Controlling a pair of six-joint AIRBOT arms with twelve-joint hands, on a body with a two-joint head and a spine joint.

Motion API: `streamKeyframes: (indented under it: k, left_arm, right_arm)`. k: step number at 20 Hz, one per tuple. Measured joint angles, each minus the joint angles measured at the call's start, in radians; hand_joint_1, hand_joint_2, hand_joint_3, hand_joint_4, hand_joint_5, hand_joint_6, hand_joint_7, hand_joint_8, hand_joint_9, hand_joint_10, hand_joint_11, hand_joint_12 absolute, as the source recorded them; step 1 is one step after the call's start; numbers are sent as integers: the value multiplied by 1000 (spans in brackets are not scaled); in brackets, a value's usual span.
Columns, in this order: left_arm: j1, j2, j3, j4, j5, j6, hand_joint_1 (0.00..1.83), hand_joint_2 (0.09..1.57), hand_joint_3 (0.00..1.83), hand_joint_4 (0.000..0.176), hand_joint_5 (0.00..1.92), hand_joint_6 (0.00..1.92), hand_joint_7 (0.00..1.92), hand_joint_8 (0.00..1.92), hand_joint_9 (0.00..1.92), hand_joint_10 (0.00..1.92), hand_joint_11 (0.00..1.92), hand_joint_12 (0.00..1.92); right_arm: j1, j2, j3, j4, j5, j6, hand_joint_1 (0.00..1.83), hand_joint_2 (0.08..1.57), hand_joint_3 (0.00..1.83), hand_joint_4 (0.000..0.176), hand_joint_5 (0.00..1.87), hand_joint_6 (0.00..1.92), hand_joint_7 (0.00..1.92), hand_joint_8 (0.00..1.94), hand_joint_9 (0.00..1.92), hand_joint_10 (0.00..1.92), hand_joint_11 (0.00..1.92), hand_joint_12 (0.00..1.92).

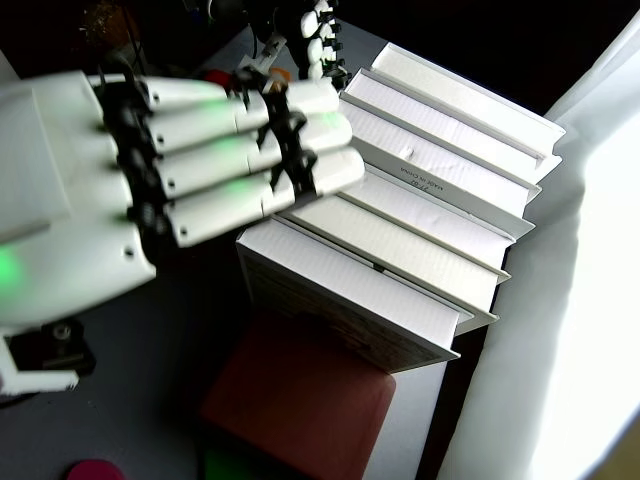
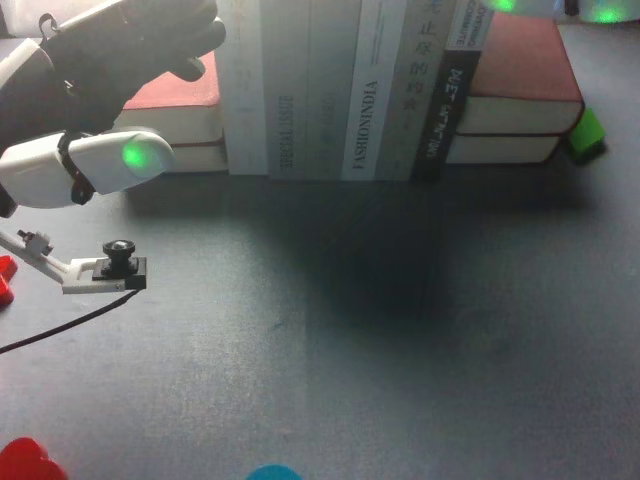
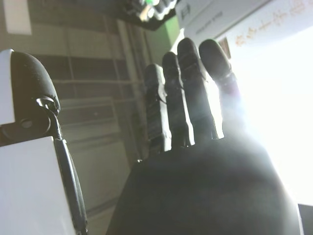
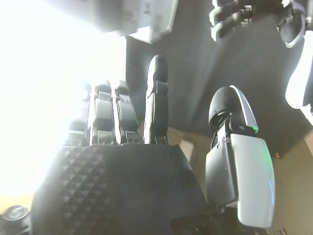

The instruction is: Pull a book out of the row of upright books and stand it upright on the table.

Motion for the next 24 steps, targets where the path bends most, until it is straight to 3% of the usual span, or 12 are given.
streamKeyframes:
  k: [2, 4, 6, 8, 9, 12, 13, 15, 20, 22, 23, 24]
  left_arm:
    - [4, -1, -1, 1, -2, 0, 964, 870, 0, 0, 463, 4, 459, 5, 499, 8, 0, 1468]
    - [7, -3, -3, -1, -4, 1, 981, 858, 0, 0, 481, 6, 461, 2, 516, 12, 0, 1548]
    - [7, -3, -6, -6, -6, 0, 1004, 847, 0, 16, 496, 9, 477, 8, 515, 10, 0, 1579]
    - [7, -4, -6, -5, -7, 0, 999, 850, 0, 22, 499, 8, 488, 9, 510, 7, 0, 1598]
    - [7, -5, -6, -6, -8, 0, 999, 849, 0, 18, 495, 5, 488, 8, 510, 7, 0, 1599]
    - [7, -5, -7, -3, -9, 0, 1003, 851, 0, 10, 495, 5, 494, 7, 520, 10, 0, 1583]
    - [7, -5, -7, -5, -9, 0, 1012, 846, 0, 22, 503, 8, 490, 4, 515, 8, 0, 1584]
    - [10, -5, -13, -11, -13, 0, 1014, 841, 0, 0, 501, 6, 480, 0, 526, 12, 0, 1599]
    - [13, -5, -19, -11, -12, 0, 985, 840, 0, 2, 493, 1, 499, 6, 537, 15, 6, 1593]
    - [16, -5, -20, -9, -12, 0, 976, 833, 0, 18, 500, 4, 513, 9, 544, 17, 1, 1606]
    - [16, -5, -20, -9, -12, 0, 970, 834, 0, 18, 497, 2, 512, 8, 538, 15, 0, 1610]
    - [17, -5, -20, -10, -12, 0, 960, 845, 2, 11, 489, 0, 483, 1, 532, 12, 0, 1605]
  right_arm:
    - [17, -29, 29, -12, -51, -1, 187, 1190, 0, 158, 541, 0, 0, 0, 0, 0, 0, 0]
    - [29, -56, 58, -18, -82, 0, 172, 1206, 2, 148, 521, 5, 0, 0, 0, 0, 0, 0]
    - [46, -87, 94, -19, -123, 2, 208, 1175, 0, 133, 526, 5, 0, 0, 0, 0, 0, 0]
    - [84, -115, 114, -58, -167, 2, 158, 1195, 1, 164, 516, 0, 0, 0, 0, 0, 0, 0]
    - [94, -122, 117, -68, -179, 2, 209, 1204, 4, 154, 522, 3, 0, 0, 0, 0, 0, 0]
    - [107, -146, 123, -98, -203, 3, 187, 1196, 0, 168, 520, 5, 0, 0, 0, 0, 0, 0]
    - [107, -148, 122, -102, -204, 4, 164, 1185, 0, 167, 507, 1, 0, 0, 0, 0, 0, 0]
    - [107, -146, 109, -105, -210, 5, 119, 1202, 4, 152, 476, 1, 0, 0, 0, 0, 0, 0]
    - [129, -116, 66, -141, -230, 4, 202, 1247, 11, 76, 483, 3, 0, 0, 0, 0, 0, 0]
    - [141, -105, 48, -154, -229, 4, 190, 1235, 3, 78, 492, 5, 0, 0, 0, 0, 0, 0]
    - [141, -98, 39, -155, -220, 4, 162, 1231, 1, 103, 487, 2, 0, 0, 0, 0, 0, 0]
    - [145, -84, 21, -174, -219, 4, 217, 1216, 0, 95, 505, 9, 0, 0, 0, 0, 0, 0]
